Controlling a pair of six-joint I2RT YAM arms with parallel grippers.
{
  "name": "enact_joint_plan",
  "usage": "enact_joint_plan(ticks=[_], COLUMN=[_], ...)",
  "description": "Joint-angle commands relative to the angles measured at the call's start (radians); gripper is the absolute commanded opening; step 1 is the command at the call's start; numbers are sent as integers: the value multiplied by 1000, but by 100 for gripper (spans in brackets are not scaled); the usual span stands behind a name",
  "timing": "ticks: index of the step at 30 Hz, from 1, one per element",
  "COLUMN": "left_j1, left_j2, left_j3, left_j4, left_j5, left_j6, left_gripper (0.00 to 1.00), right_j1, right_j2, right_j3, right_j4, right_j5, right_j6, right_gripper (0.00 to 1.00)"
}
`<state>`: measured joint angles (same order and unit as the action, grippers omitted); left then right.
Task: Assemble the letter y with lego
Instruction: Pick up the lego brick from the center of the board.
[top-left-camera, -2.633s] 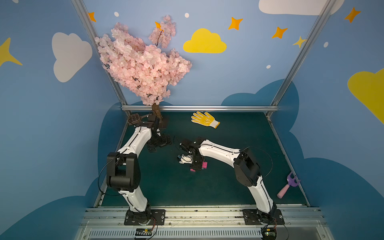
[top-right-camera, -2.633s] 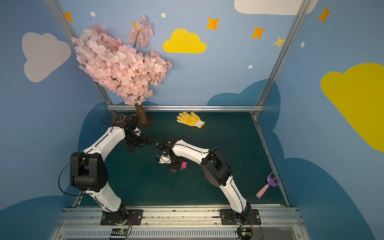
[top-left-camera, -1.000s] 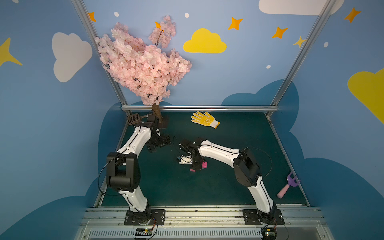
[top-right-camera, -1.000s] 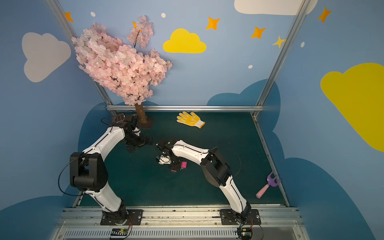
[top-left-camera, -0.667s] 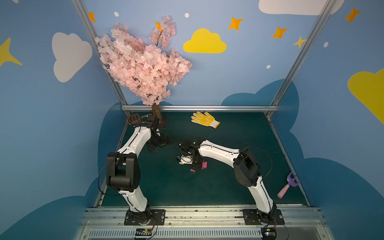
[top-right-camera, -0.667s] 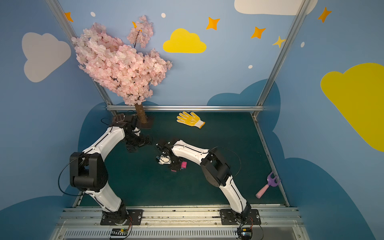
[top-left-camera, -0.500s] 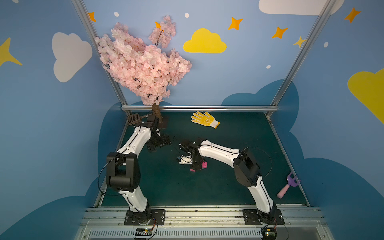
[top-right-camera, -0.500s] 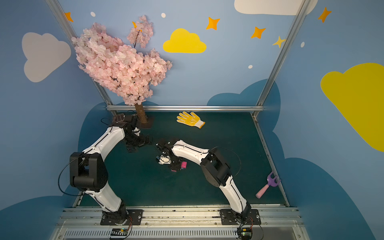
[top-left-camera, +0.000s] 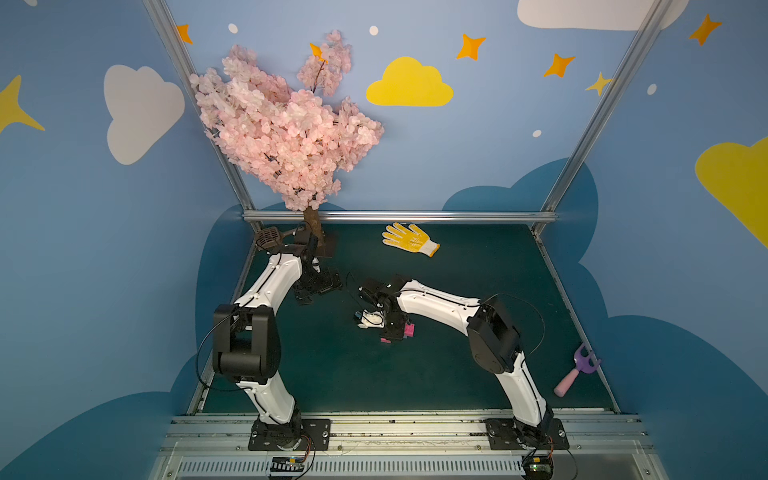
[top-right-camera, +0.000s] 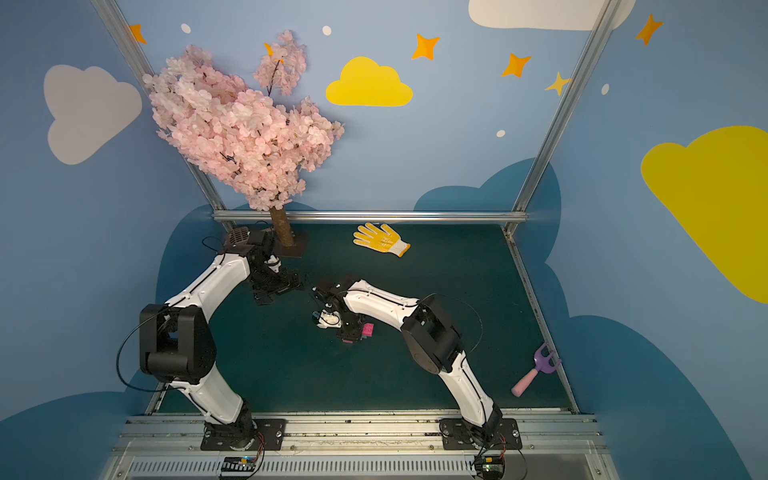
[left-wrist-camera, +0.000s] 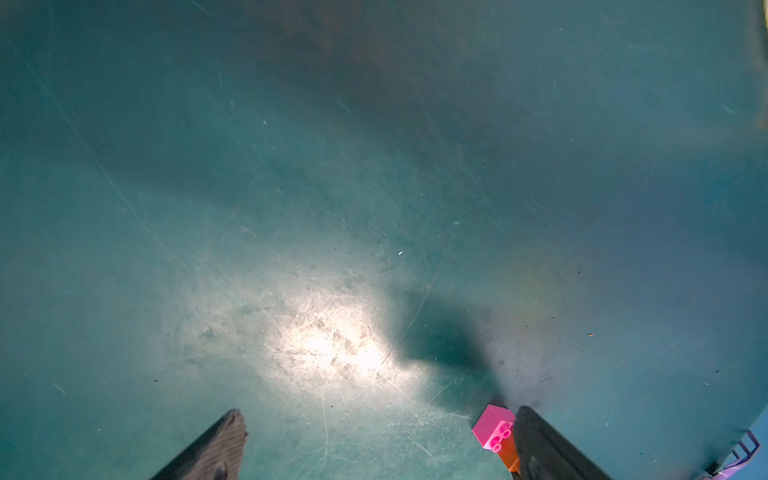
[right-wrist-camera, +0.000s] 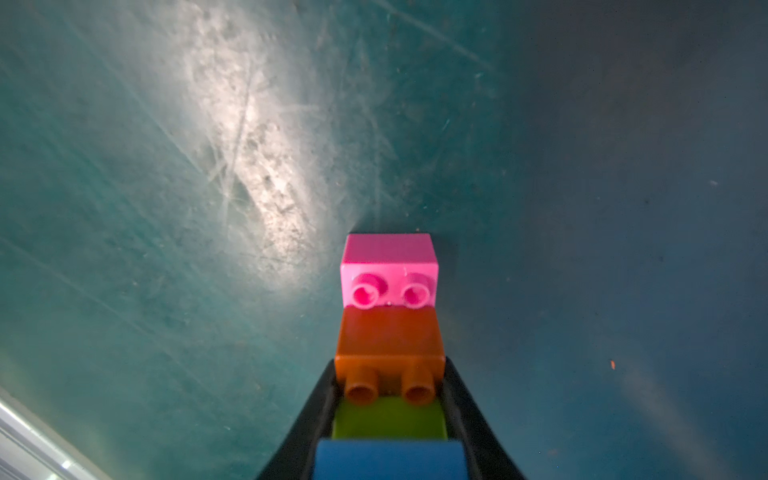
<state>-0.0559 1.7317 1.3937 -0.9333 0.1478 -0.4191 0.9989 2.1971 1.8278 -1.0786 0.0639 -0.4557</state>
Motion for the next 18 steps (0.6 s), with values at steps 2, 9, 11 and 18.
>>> enact_joint_plan(ticks=[2, 9, 11, 18], left_j1=[6, 5, 6, 5], left_j2=[-1, -10, -9, -10], left_j3=[-8, -15, -15, -16], left_j4=[-1, 13, 15, 22], left_j5=[16, 25, 27, 35], left_j6=[-1, -1, 0, 4], left_gripper=[100, 100, 100, 100], right_j1=[-27, -80, -108, -209], right_j2=[-106, -201, -245, -396], right_j3=[-18, -104, -157, -365], right_j4=[12, 68, 112, 315], right_j5=[-49, -144, -201, -438], right_j6=[27, 74, 96, 209], right_gripper=[0, 0, 0, 0])
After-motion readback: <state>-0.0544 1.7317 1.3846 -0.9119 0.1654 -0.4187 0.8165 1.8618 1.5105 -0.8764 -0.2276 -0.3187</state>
